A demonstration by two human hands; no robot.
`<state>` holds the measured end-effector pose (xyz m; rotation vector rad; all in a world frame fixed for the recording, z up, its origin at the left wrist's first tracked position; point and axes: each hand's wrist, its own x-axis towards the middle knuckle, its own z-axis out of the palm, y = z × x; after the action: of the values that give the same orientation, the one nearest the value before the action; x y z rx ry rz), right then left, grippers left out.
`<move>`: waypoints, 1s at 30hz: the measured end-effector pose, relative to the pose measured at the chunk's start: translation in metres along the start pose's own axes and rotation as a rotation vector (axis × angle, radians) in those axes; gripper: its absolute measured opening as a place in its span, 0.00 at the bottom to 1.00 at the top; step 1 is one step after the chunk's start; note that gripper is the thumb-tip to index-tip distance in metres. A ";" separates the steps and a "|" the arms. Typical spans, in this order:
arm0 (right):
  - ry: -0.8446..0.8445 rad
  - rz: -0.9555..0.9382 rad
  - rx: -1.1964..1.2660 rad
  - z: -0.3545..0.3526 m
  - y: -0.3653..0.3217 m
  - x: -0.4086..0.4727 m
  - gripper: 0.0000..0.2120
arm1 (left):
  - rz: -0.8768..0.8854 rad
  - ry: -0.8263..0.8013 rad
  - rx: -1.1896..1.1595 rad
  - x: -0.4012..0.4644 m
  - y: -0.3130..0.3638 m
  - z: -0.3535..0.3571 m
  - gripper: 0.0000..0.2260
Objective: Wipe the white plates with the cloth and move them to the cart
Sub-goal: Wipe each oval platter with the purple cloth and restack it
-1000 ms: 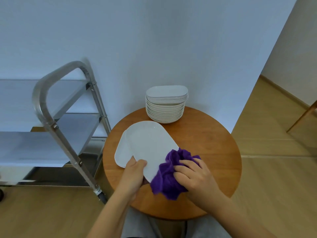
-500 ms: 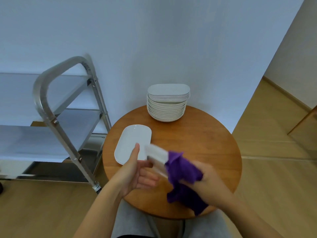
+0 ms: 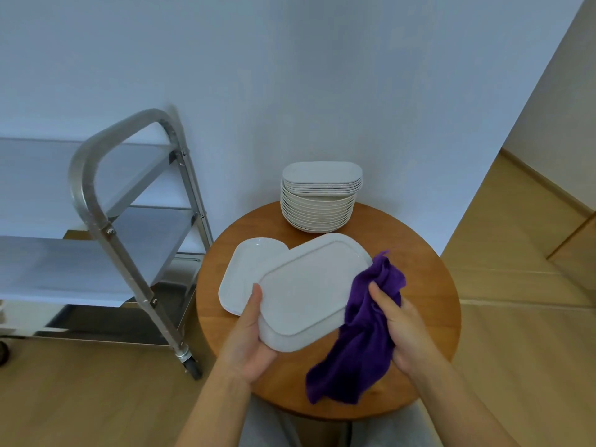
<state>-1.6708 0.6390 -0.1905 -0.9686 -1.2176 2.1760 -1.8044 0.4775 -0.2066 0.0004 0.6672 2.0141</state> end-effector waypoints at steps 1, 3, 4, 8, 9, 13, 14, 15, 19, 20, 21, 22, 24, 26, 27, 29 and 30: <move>0.059 -0.044 -0.083 -0.004 0.000 0.003 0.12 | 0.001 0.007 0.044 -0.001 0.001 0.001 0.25; 0.121 -0.156 -0.203 -0.009 -0.003 0.008 0.08 | 0.012 0.043 0.159 -0.004 0.002 0.005 0.25; 0.101 -0.218 -0.262 -0.008 -0.007 0.011 0.07 | 0.023 0.061 0.217 -0.005 0.001 0.007 0.25; -0.001 -0.604 -0.808 -0.002 -0.016 0.018 0.14 | 0.050 0.036 0.456 -0.006 -0.008 0.021 0.18; 0.026 -0.663 -1.027 0.002 -0.015 0.021 0.20 | 0.063 0.032 0.513 -0.004 -0.010 0.025 0.17; 0.075 -0.645 -1.271 0.035 0.003 0.016 0.31 | 0.101 0.038 0.613 0.006 -0.016 0.039 0.21; 0.065 -0.672 -1.234 0.044 0.009 0.015 0.31 | 0.098 0.045 0.614 0.007 -0.018 0.043 0.23; 0.063 -0.698 -1.191 0.053 0.014 0.012 0.32 | 0.096 0.059 0.615 0.009 -0.019 0.044 0.24; 0.022 -0.752 -1.086 0.074 0.027 0.003 0.32 | 0.104 0.093 0.571 0.016 -0.021 0.043 0.17; 0.000 -0.762 -1.080 0.079 0.029 0.001 0.31 | 0.090 0.111 0.519 0.016 -0.019 0.043 0.16; -0.014 -0.765 -1.081 0.083 0.032 -0.002 0.31 | 0.078 0.132 0.469 0.017 -0.017 0.042 0.16; -0.019 -0.768 -1.091 0.087 0.034 -0.005 0.30 | 0.084 0.145 0.430 0.016 -0.016 0.041 0.16; -0.017 -0.784 -1.125 0.092 0.037 -0.011 0.30 | 0.110 0.158 0.367 0.016 -0.016 0.040 0.15; -0.018 -0.833 -1.133 0.091 0.040 -0.018 0.27 | 0.127 0.161 0.263 0.013 -0.017 0.039 0.16; -0.023 -0.880 -1.135 0.089 0.042 -0.021 0.24 | 0.131 0.169 0.188 0.012 -0.016 0.039 0.17; -0.021 -0.993 -1.152 0.079 0.047 -0.025 0.20 | 0.132 0.206 0.108 0.008 -0.013 0.040 0.19; -0.012 -1.021 -1.156 0.073 0.048 -0.026 0.19 | 0.115 0.215 0.092 0.006 -0.011 0.041 0.21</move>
<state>-1.7125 0.5581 -0.1968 -0.4281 -2.3235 0.6013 -1.7876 0.5047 -0.1780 -0.1269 0.9142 2.1100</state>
